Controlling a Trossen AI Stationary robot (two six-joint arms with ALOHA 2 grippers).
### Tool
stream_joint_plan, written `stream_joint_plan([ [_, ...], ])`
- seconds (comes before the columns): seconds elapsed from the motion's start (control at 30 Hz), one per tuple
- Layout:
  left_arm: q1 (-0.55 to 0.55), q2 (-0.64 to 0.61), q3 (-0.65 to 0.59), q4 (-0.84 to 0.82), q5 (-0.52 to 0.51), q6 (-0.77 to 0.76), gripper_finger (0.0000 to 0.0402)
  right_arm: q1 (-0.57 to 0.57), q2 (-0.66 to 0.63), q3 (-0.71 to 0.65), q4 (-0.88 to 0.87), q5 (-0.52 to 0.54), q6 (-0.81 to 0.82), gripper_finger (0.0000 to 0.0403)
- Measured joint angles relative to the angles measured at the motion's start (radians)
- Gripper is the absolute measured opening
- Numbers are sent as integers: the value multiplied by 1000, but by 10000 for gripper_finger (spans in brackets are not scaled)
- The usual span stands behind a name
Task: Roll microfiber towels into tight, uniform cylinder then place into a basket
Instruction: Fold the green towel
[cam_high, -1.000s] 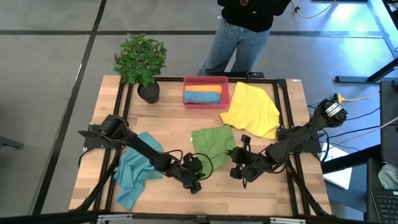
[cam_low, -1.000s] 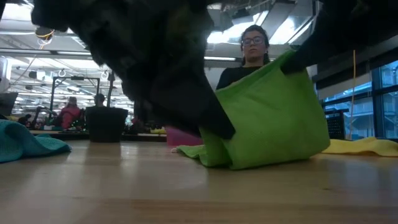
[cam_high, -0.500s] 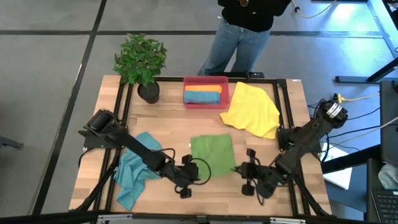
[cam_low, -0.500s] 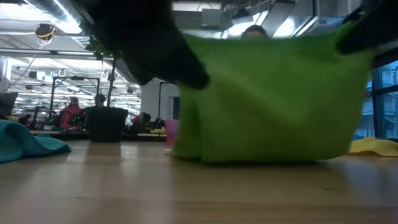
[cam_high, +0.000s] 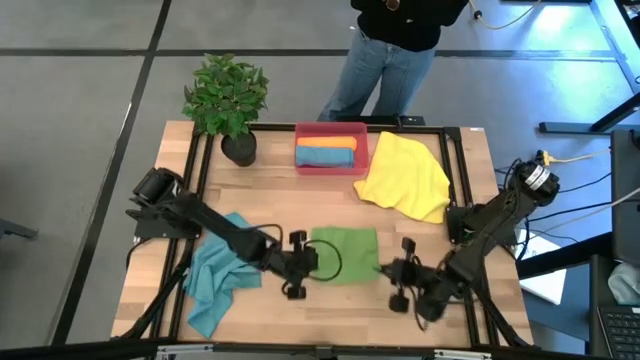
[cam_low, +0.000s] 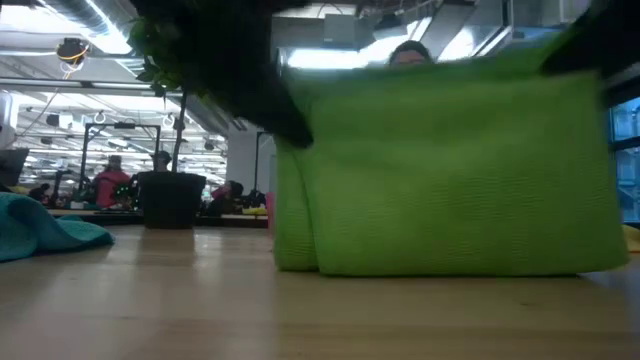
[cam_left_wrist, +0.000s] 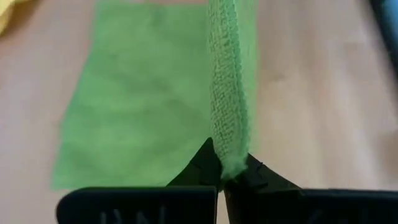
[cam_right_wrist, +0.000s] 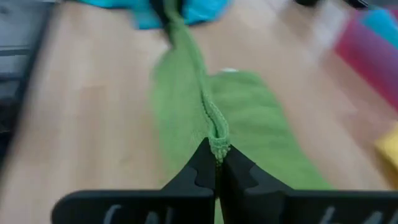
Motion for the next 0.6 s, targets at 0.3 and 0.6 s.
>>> stream_joint_plan([
  [0.3, 142, 31, 0, -77, 86, 0, 0, -186, 1, -39, -141, -110, 86, 1],
  [0.6, 227, 90, 0, -79, 175, 18, 0, -307, 3, -151, -22, -225, 79, 4],
])
